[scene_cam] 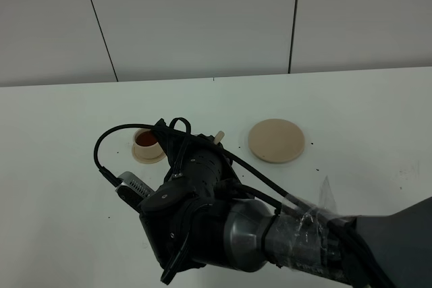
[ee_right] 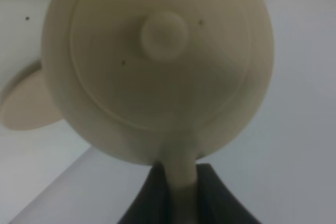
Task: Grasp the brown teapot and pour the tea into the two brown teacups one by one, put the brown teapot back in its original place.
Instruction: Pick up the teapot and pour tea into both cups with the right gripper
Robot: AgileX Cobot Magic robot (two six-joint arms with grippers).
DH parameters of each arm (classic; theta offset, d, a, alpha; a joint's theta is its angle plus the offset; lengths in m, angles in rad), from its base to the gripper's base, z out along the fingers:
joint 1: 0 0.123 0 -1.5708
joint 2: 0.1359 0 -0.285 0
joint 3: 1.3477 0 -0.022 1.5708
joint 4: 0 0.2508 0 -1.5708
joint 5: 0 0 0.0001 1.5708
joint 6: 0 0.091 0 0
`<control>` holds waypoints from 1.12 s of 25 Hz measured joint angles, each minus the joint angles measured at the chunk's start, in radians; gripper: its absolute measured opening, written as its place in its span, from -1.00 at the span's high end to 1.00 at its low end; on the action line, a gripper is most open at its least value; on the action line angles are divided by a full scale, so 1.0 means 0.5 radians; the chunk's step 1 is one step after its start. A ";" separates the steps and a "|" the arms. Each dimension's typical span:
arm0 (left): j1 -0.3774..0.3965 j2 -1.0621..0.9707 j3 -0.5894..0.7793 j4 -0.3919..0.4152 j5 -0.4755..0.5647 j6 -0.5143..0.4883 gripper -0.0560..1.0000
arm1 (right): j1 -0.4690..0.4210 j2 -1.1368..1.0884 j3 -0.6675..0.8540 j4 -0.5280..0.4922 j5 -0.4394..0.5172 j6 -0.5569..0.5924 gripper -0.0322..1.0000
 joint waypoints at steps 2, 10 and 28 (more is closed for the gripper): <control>0.000 0.000 0.000 0.000 0.000 0.000 0.43 | 0.000 0.000 0.000 0.000 0.000 0.000 0.77; 0.000 0.000 0.000 0.000 0.000 0.000 0.43 | 0.000 0.000 0.000 0.000 0.000 0.000 0.77; 0.000 0.000 0.000 0.000 0.000 0.001 0.43 | 0.000 0.000 0.000 0.000 0.000 -0.030 0.77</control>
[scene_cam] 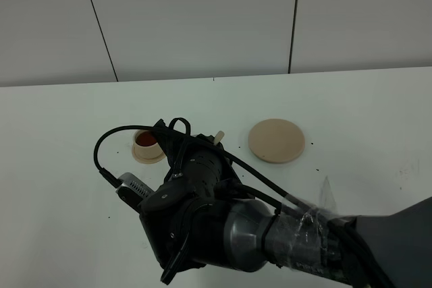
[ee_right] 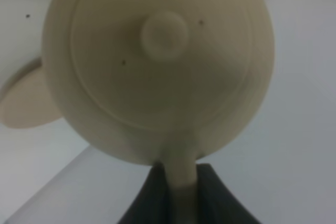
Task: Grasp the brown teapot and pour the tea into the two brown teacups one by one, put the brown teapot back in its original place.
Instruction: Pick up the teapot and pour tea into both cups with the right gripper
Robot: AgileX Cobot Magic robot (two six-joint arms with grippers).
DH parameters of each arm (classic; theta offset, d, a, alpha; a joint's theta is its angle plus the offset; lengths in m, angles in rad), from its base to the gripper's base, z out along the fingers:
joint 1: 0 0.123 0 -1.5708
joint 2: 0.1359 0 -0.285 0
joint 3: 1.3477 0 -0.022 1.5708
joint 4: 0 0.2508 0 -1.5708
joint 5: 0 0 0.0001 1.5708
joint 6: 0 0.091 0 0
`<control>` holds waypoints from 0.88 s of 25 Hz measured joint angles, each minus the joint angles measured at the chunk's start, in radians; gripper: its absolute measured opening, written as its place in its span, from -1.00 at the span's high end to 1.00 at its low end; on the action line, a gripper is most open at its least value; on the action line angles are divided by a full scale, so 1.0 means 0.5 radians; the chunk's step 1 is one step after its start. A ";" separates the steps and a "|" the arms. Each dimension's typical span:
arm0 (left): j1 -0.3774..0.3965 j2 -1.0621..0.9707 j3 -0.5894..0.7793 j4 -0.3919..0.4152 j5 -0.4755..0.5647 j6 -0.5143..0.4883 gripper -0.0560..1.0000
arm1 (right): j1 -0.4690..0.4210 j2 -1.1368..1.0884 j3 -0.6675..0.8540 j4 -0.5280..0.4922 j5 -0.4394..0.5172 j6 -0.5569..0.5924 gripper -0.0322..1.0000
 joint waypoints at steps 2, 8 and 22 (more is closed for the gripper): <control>0.000 0.000 0.000 0.000 0.000 0.000 0.43 | 0.000 0.000 0.000 0.000 -0.002 -0.002 0.77; 0.000 0.000 0.000 0.000 0.000 0.000 0.43 | 0.000 0.000 0.000 0.000 -0.002 -0.002 0.77; 0.000 0.000 0.000 0.000 0.000 0.000 0.43 | 0.000 0.000 0.000 0.004 -0.004 -0.002 0.77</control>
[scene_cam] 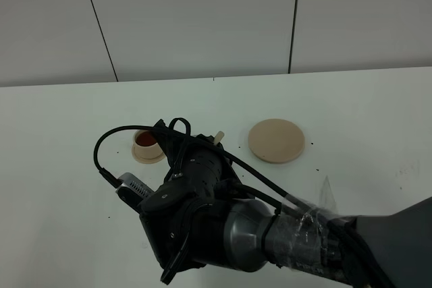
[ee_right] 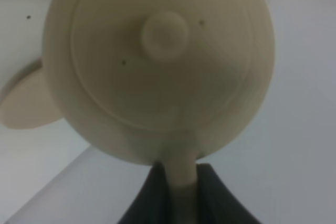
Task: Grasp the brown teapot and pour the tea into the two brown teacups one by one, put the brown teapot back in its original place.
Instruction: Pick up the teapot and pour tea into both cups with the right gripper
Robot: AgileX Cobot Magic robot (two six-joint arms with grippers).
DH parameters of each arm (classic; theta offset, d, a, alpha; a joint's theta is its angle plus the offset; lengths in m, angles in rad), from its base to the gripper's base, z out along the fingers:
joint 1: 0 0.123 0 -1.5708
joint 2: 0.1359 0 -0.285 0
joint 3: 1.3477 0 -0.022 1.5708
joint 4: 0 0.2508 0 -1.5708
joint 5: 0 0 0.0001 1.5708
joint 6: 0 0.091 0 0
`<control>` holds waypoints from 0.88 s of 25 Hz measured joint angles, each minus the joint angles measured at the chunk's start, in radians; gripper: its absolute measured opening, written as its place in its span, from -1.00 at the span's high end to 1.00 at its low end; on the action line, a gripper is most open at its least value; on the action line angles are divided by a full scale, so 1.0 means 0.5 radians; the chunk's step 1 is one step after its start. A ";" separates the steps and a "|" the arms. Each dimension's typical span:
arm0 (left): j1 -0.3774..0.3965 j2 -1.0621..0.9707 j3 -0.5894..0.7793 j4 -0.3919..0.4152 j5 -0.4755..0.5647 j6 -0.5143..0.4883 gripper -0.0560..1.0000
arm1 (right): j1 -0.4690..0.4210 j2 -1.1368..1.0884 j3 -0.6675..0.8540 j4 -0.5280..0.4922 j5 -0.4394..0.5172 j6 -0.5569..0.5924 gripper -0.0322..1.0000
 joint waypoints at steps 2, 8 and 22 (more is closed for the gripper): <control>0.000 0.000 0.000 0.000 0.000 0.000 0.43 | 0.000 0.000 0.000 0.000 0.000 0.000 0.77; 0.000 0.000 0.000 0.000 0.000 0.000 0.43 | 0.000 0.000 0.000 0.000 -0.001 0.000 0.77; 0.000 0.000 0.000 0.000 0.000 0.000 0.43 | 0.000 0.000 0.000 0.004 -0.018 0.000 0.77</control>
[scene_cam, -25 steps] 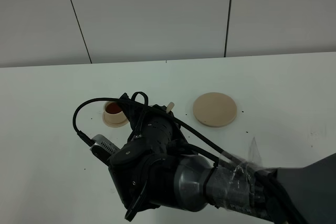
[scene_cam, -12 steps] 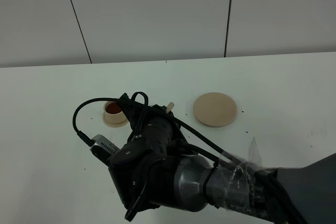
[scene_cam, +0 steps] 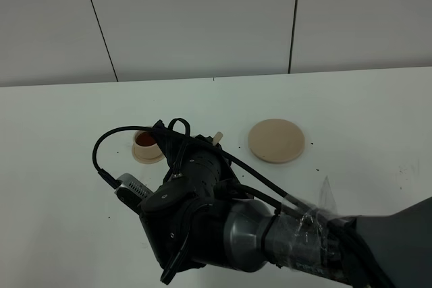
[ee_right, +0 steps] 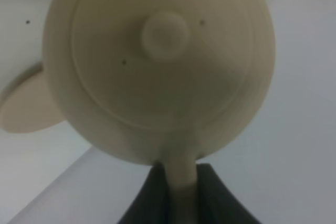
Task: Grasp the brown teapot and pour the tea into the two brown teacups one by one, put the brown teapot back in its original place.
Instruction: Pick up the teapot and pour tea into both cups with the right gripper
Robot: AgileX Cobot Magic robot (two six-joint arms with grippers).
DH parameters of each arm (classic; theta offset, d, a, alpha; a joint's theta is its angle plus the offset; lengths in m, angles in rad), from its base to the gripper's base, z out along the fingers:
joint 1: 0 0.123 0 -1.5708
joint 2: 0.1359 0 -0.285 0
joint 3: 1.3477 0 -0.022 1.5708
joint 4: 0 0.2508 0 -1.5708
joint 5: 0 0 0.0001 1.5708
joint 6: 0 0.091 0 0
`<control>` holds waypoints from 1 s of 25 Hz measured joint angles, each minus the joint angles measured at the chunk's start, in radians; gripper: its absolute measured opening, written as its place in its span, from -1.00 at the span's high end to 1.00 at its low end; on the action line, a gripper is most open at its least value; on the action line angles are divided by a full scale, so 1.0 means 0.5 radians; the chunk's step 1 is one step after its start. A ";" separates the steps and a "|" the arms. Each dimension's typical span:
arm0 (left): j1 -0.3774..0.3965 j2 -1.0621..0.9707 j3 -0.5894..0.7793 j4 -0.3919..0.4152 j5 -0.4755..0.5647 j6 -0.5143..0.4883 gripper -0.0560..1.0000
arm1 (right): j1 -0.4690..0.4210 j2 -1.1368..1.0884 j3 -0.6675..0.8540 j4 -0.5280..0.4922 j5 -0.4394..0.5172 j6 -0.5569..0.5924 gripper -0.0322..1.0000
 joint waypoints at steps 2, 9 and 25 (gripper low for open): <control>0.000 0.000 0.000 0.000 0.000 0.000 0.43 | 0.000 0.000 0.000 0.004 0.000 0.000 0.77; 0.000 0.000 0.000 0.000 0.000 0.000 0.43 | 0.000 0.000 0.000 0.013 -0.002 0.000 0.77; 0.000 0.000 0.000 0.000 0.000 0.000 0.43 | 0.000 0.000 0.000 0.016 -0.006 0.065 0.77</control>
